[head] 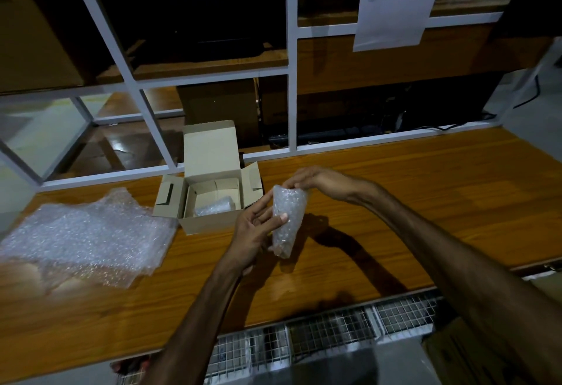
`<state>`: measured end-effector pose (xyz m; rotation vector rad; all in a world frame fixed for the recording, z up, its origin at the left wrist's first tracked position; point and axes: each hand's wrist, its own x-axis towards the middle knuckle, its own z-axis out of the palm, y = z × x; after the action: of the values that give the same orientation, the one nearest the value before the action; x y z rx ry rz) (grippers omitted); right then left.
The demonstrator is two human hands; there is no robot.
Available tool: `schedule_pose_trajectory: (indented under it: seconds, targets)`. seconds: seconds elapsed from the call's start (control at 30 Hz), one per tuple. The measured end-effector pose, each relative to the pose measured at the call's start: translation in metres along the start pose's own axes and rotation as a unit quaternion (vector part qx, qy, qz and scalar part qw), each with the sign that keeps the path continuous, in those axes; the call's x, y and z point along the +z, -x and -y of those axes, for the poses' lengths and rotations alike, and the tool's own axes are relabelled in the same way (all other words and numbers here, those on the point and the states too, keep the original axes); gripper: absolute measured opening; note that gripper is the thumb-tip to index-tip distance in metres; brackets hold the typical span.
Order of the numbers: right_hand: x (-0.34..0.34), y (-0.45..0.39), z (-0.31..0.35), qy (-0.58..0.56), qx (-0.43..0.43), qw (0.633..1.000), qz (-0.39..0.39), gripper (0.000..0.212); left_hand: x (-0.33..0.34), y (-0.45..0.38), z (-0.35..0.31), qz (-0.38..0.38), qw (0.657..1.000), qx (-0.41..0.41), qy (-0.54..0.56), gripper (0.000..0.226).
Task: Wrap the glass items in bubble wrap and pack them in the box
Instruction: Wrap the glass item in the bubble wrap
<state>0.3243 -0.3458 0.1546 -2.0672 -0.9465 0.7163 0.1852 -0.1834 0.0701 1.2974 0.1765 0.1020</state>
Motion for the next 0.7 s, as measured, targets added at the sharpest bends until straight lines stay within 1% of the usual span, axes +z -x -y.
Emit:
schedule_pose_trajectory:
  seconds: [0.07, 0.1, 0.13, 0.2, 0.27, 0.3, 0.37, 0.4, 0.43, 0.47, 0.53, 0.63, 0.67, 0.7]
  targets:
    - [0.007, 0.000, -0.004, -0.028, 0.011, 1.000, -0.005, 0.053, -0.002, -0.001, -0.001, -0.009, 1.000, 0.003, 0.014, 0.075]
    - [0.011, 0.001, -0.006, -0.031, 0.002, 0.999, -0.006, 0.061, -0.003, -0.002, -0.002, -0.010, 1.000, 0.003, 0.023, 0.073]
    - [0.014, 0.001, -0.008, -0.023, -0.016, 1.000, -0.007, 0.061, -0.004, -0.003, -0.003, -0.009, 0.999, 0.002, 0.031, 0.070]
    - [0.018, 0.002, -0.013, 0.017, -0.042, 0.999, -0.013, 0.047, -0.007, -0.004, -0.005, -0.004, 0.999, -0.002, 0.038, 0.067]
    - [0.019, 0.000, -0.016, 0.081, -0.038, 0.995, -0.033, 0.043, -0.008, -0.004, -0.005, -0.003, 1.000, -0.001, 0.030, 0.066]
    - [0.020, 0.000, -0.016, 0.112, -0.028, 0.992, -0.046, 0.048, -0.008, -0.004, -0.005, -0.002, 1.000, 0.002, 0.023, 0.066]
    - [0.022, -0.002, -0.018, 0.145, -0.012, 0.987, -0.065, 0.070, -0.006, -0.003, -0.004, -0.002, 1.000, 0.005, 0.022, 0.069]
    - [0.024, -0.001, -0.018, 0.154, -0.007, 0.985, -0.074, 0.077, -0.005, -0.003, -0.004, -0.002, 1.000, 0.004, 0.029, 0.071]
    - [0.026, -0.002, -0.020, 0.155, -0.001, 0.984, -0.088, 0.078, -0.004, -0.003, -0.004, -0.001, 0.999, 0.004, 0.038, 0.072]
    - [0.027, -0.001, -0.020, 0.148, 0.003, 0.983, -0.104, 0.075, -0.003, -0.003, -0.004, -0.001, 0.999, 0.004, 0.046, 0.072]
    - [0.029, 0.000, -0.022, 0.115, 0.013, 0.987, -0.113, 0.072, -0.003, -0.002, -0.004, -0.001, 0.999, 0.003, 0.053, 0.070]
    - [0.034, 0.003, -0.025, 0.062, 0.013, 0.994, -0.090, 0.087, -0.001, -0.001, -0.003, 0.001, 0.999, 0.000, 0.047, 0.068]
    - [0.033, 0.004, -0.025, 0.050, 0.011, 0.995, -0.080, 0.086, -0.001, -0.001, -0.002, 0.001, 0.999, -0.001, 0.045, 0.069]
    - [0.031, 0.005, -0.023, 0.046, 0.007, 0.996, -0.076, 0.079, 0.000, -0.001, -0.003, 0.001, 0.999, -0.002, 0.044, 0.070]
